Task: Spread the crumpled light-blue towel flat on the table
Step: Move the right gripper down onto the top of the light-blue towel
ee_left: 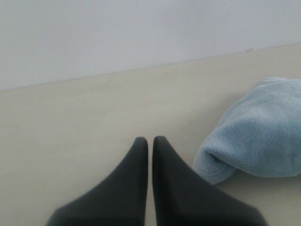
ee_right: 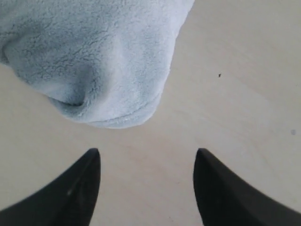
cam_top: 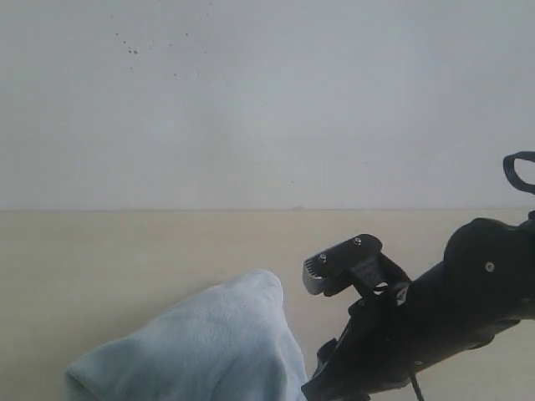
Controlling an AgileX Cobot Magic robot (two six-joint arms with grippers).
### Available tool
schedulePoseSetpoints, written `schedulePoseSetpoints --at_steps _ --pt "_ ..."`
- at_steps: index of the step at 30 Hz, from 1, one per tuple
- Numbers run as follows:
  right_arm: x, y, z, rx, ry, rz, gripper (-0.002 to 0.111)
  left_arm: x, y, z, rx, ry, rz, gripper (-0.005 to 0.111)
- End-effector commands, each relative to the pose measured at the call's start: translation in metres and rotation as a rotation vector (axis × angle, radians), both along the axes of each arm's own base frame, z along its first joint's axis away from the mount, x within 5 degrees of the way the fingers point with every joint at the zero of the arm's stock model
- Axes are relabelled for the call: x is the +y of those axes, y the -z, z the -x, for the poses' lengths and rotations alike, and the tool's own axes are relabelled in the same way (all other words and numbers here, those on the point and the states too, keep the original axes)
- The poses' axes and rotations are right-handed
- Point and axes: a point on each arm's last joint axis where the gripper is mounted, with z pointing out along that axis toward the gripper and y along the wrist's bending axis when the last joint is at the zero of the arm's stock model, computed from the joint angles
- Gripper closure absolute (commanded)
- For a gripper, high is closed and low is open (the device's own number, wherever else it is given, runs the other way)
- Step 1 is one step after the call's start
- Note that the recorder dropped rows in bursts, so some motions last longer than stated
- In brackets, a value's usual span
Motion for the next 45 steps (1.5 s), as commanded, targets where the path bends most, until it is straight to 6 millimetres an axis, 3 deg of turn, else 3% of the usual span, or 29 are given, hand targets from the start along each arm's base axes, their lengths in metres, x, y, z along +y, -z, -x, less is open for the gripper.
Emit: schedulePoseSetpoints --at_steps 1,12,22,25,28,30,31,33,36,38,45 --pt "0.003 -0.002 -0.001 -0.003 0.011 -0.021 0.052 0.000 0.001 0.000 -0.003 0.003 -0.002 0.103" --pt "0.024 -0.001 0.016 -0.044 -0.171 0.009 0.052 0.000 0.001 0.000 -0.003 0.003 -0.002 0.103" --pt "0.029 0.019 0.003 -0.075 -0.094 0.005 0.052 0.000 -0.002 0.000 -0.031 0.001 0.000 0.103" --pt "0.032 0.033 0.001 -0.051 -0.072 0.014 0.054 -0.003 -0.015 -0.001 -0.090 -0.035 0.696 0.103" --pt "0.034 0.033 -0.003 -0.059 -0.006 -0.026 0.071 -0.006 -0.012 -0.001 -0.042 -0.024 0.762 0.103" --pt "0.034 0.032 -0.005 -0.066 0.038 -0.053 0.091 -0.007 -0.010 0.000 -0.020 -0.017 0.747 0.103" --pt "0.034 0.032 -0.005 -0.069 0.039 -0.054 0.093 -0.007 -0.011 0.000 -0.021 -0.018 0.747 0.103" --pt "0.035 0.032 -0.004 -0.078 0.017 -0.045 0.083 -0.007 -0.011 -0.001 -0.029 -0.019 0.744 0.103" --pt "0.041 0.030 -0.002 -0.082 -0.026 -0.040 0.057 -0.006 -0.013 -0.001 -0.050 -0.024 0.755 0.103" --pt "0.046 0.028 0.000 -0.084 -0.042 -0.046 0.057 -0.004 -0.017 -0.001 -0.093 -0.038 0.848 0.103" --pt "0.055 0.046 0.005 -0.062 -0.068 -0.015 0.058 0.002 -0.041 0.001 -0.272 -0.039 0.621 0.103"
